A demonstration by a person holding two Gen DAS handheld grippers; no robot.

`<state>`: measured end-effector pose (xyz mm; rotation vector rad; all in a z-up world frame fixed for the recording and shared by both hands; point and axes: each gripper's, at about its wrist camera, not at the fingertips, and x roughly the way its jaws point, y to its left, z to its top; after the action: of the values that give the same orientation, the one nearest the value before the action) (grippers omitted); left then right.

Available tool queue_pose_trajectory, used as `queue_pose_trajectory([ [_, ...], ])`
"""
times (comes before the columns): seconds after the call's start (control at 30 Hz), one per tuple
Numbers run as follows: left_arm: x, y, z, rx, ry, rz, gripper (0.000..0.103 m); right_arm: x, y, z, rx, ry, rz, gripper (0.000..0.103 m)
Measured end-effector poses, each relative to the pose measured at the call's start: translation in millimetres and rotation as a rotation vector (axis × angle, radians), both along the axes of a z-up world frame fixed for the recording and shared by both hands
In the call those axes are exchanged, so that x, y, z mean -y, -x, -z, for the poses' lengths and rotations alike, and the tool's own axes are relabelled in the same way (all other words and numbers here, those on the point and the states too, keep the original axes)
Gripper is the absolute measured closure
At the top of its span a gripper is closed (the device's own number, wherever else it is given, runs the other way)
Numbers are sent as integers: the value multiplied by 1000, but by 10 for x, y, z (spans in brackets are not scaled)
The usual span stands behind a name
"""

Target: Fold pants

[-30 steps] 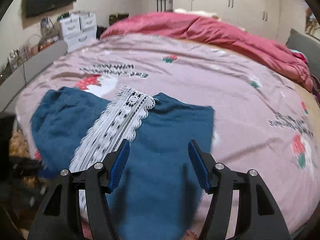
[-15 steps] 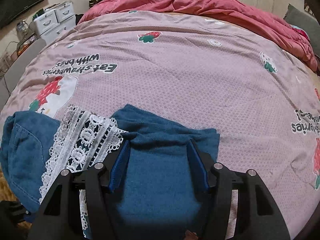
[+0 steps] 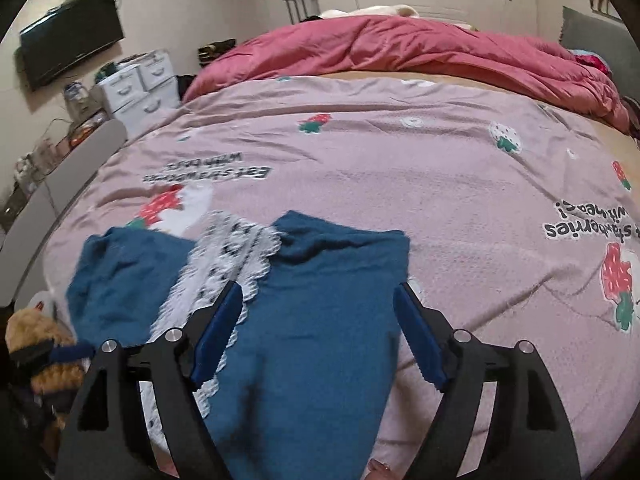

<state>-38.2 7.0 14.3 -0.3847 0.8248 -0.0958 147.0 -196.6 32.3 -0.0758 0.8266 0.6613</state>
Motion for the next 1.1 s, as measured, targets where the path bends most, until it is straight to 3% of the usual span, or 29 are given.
queue_pose_trajectory([
  [0.1,-141,146,-35,-7,-38,-65,33,-56,79,-57,14,4,-37,13],
  [0.3,-415,330,40,-59,-25,-172,31,-271,179,-129,34,11,-102,13],
  [0.5,-599,411,124,-76,39,-211,27,-600,289,-189,53,34,-193,13],
  [0.87,-823,351,314,-73,267,-241,27,-1488,461,-280,41,102,-453,13],
  [0.93,-833,307,326,-61,308,-234,30,-1685,465,-265,35,126,-505,13],
  [1.03,-853,252,338,-51,306,-234,38,-1958,444,-228,11,152,-573,13],
  [1.1,-896,217,364,-52,307,-246,49,-2131,413,-195,-21,161,-608,13],
])
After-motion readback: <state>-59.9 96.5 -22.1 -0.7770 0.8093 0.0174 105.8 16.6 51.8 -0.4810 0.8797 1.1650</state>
